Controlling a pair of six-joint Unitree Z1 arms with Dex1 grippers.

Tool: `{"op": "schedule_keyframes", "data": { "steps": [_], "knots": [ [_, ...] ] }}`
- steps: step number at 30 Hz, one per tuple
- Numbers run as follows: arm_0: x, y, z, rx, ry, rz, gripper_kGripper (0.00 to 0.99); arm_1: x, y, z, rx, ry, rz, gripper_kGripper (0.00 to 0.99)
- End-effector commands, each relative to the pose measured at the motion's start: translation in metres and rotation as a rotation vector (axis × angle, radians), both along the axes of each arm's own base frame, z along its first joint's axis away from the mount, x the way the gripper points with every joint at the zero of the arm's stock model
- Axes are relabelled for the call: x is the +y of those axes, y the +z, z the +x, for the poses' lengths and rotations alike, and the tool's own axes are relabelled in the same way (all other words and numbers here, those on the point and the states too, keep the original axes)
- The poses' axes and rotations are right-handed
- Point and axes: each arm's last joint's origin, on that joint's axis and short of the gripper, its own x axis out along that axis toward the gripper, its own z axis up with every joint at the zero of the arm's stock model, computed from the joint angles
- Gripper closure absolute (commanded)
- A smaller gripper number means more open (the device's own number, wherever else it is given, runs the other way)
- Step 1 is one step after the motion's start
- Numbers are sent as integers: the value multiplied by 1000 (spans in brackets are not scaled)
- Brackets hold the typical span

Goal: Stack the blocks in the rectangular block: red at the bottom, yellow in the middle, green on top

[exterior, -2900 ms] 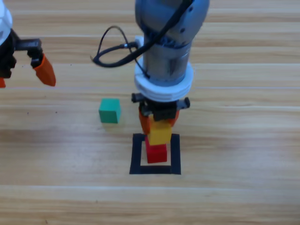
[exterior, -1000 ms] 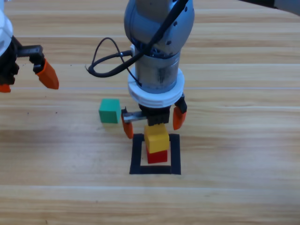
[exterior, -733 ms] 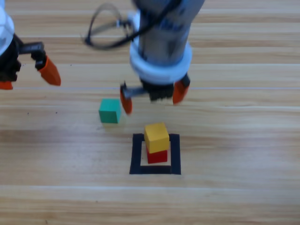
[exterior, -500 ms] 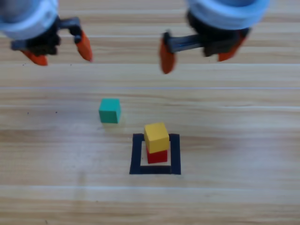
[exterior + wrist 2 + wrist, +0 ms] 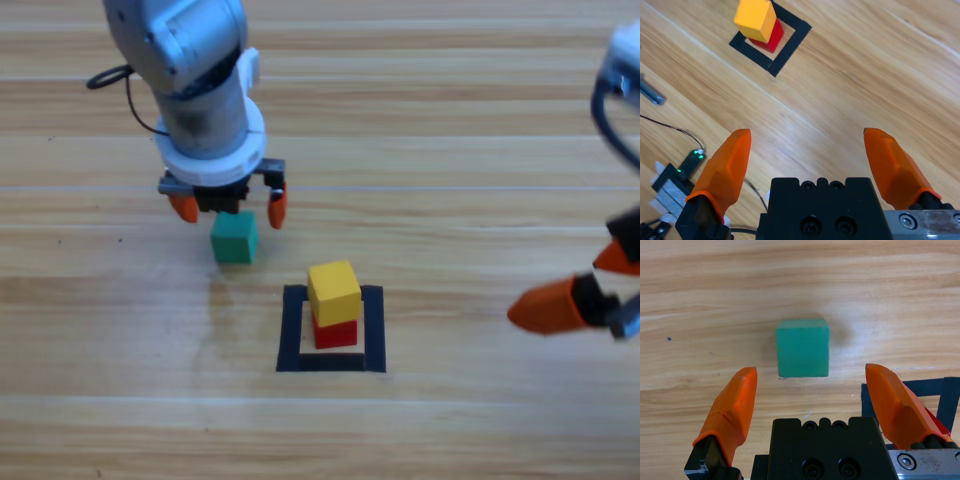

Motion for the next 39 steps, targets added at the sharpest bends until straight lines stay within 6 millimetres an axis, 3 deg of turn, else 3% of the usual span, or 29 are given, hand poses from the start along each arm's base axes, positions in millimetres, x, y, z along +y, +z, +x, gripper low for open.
{"op": "schedule_keyframes", "data": {
  "steps": [1, 11, 26, 34, 39],
  "knots": [
    [-25, -31, -1, 31, -21, 39, 71, -9, -6, -6, -11, 96, 53, 1],
    [-25, -49, 2, 39, -4, 61, 71, -8, -7, -5, -18, 104, 48, 1],
    [-7, -63, 14, 61, 107, 42, 71, -6, -7, -5, -11, 113, 60, 1],
    [-8, -69, 17, 91, 92, 26, 73, -4, -10, -3, -5, 111, 48, 1],
    [-8, -69, 18, 90, 68, 22, 211, -5, -11, -4, -3, 111, 45, 1]
  ]
}}
